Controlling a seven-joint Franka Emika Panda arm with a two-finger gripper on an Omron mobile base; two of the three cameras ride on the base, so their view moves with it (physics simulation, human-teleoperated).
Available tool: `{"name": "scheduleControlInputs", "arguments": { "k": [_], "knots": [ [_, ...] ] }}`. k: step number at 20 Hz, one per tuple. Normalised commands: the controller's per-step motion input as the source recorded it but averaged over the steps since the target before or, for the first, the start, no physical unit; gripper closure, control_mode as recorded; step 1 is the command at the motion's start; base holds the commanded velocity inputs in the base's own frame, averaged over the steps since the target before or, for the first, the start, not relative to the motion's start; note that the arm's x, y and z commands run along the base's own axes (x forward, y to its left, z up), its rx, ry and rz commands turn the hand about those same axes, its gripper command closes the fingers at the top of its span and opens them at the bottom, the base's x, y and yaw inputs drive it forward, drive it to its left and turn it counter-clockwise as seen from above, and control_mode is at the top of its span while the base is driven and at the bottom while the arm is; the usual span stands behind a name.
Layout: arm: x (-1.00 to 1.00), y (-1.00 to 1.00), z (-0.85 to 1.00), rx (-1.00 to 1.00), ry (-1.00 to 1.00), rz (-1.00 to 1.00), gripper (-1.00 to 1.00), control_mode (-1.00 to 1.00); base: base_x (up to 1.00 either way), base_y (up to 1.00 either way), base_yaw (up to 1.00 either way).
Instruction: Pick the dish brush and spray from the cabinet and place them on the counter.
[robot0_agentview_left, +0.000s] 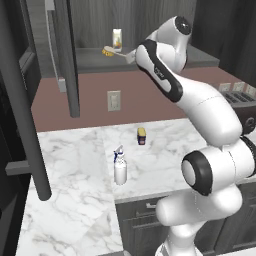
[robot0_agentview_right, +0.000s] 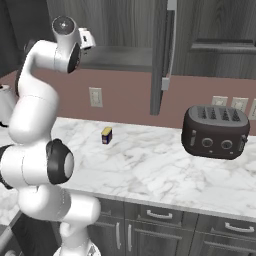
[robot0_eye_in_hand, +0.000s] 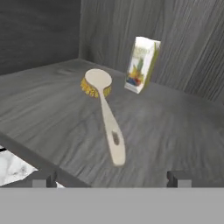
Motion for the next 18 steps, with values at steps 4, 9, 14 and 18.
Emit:
{"name": "scheduleControlInputs", "arguments": {
  "k": [4, 9, 14, 18],
  "knots": [
    [0.52, 0.03, 0.00, -0.03, 0.19, 0.01, -1.00, -1.00, 0.00, 0.00, 0.00],
    [0.50, 0.11, 0.00, -0.03, 0.13, 0.01, -1.00, -1.00, 0.00, 0.00, 0.00],
    [0.19, 0.35, -0.03, -0.01, 0.05, 0.03, -1.00, -1.00, 0.00, 0.00, 0.00],
    [0.07, 0.22, -0.05, 0.00, 0.06, 0.01, -1.00, -1.00, 0.00, 0.00, 0.00]
  ]
}}
